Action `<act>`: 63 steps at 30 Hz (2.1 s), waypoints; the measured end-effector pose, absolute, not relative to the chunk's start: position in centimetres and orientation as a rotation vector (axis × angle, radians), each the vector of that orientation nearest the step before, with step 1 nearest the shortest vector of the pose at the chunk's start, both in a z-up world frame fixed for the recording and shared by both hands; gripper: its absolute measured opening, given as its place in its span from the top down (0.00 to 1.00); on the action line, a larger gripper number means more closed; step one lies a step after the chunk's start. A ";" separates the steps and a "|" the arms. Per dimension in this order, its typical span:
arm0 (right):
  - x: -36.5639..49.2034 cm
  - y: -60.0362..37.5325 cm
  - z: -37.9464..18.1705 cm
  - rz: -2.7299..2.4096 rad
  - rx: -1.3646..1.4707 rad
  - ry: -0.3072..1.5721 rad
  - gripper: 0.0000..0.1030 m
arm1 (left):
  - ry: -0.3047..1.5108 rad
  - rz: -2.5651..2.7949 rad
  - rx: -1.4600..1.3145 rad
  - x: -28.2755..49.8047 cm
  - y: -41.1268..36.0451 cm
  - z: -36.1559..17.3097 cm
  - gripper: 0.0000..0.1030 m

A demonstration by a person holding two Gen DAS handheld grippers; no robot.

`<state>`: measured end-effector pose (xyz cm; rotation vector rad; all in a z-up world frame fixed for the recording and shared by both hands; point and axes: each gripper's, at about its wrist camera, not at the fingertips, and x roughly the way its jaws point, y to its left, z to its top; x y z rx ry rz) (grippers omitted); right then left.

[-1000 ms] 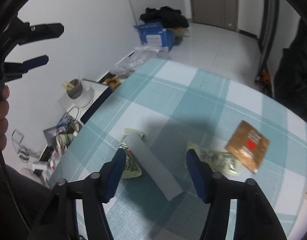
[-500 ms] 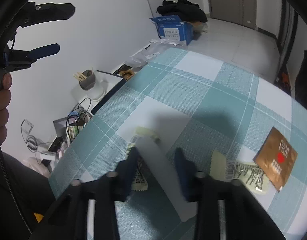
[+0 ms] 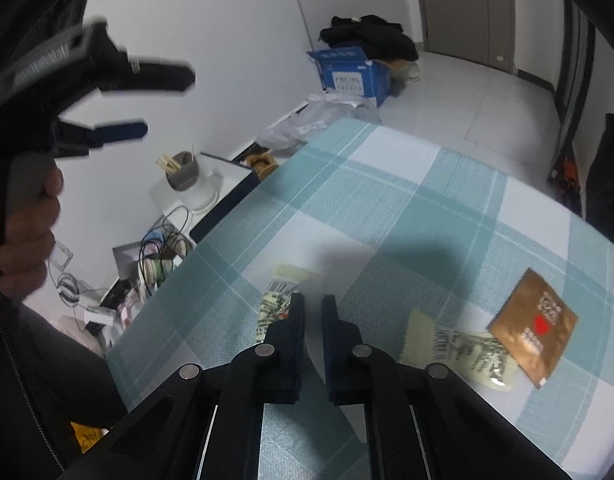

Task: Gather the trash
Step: 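Grasp the white foam strip with the right gripper while the left grasps the yellow barcode wrapper, then carry the foam strip and yellow wrapper in both grippers toward the metal bin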

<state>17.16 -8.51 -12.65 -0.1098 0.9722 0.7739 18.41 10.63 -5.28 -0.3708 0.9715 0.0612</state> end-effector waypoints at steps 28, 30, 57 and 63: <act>17.7 -20.2 -4.4 0.720 0.204 0.727 0.94 | 1.305 -0.097 -0.079 18.7 1.9 -12.0 0.38; 17.7 -20.4 -4.4 0.716 0.210 0.731 0.94 | 1.293 -0.103 -0.029 18.7 1.0 -11.8 0.55; 17.9 -19.8 -5.6 0.700 0.185 0.785 0.94 | 1.270 -0.164 0.009 18.3 -0.7 -11.1 0.77; 18.0 -19.5 -5.7 0.686 0.182 0.792 0.94 | 1.230 -0.181 -0.068 18.1 0.0 -10.1 0.77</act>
